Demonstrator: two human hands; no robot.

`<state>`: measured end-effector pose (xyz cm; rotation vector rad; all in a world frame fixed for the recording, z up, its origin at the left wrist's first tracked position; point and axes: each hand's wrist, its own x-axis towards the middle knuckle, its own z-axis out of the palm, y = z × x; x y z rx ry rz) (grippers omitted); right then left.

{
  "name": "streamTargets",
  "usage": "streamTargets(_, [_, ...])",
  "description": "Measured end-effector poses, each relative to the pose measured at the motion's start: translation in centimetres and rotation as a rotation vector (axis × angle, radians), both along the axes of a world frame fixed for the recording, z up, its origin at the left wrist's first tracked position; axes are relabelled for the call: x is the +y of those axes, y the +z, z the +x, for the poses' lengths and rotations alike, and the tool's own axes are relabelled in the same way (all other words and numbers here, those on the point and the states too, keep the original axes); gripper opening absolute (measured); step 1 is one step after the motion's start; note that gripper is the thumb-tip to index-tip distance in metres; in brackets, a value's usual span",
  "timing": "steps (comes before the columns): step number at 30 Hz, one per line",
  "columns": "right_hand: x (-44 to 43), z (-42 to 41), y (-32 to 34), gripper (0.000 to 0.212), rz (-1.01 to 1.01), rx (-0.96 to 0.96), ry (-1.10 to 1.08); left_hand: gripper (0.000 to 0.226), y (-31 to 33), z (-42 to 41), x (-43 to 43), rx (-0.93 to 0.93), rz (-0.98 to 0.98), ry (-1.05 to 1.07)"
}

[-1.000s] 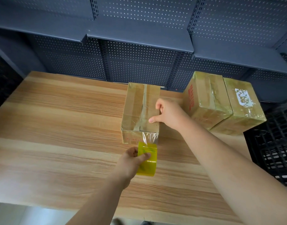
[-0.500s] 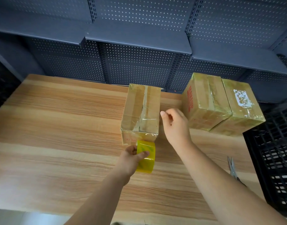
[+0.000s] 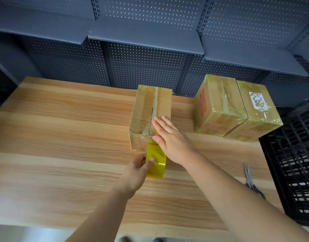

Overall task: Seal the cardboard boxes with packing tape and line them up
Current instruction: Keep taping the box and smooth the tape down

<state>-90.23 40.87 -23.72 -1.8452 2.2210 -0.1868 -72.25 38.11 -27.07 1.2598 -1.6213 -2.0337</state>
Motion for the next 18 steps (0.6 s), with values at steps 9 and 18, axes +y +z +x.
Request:
streamTargets(9, [0.1, 0.5, -0.2, 0.054, -0.049, -0.006, -0.052, 0.027, -1.3, -1.2, -0.1, -0.160, -0.108, 0.054])
streamTargets(18, [-0.2, 0.4, 0.1, 0.056, 0.016, 0.029, -0.034, 0.042, -0.6, -0.2, 0.6, -0.126, 0.040, 0.088])
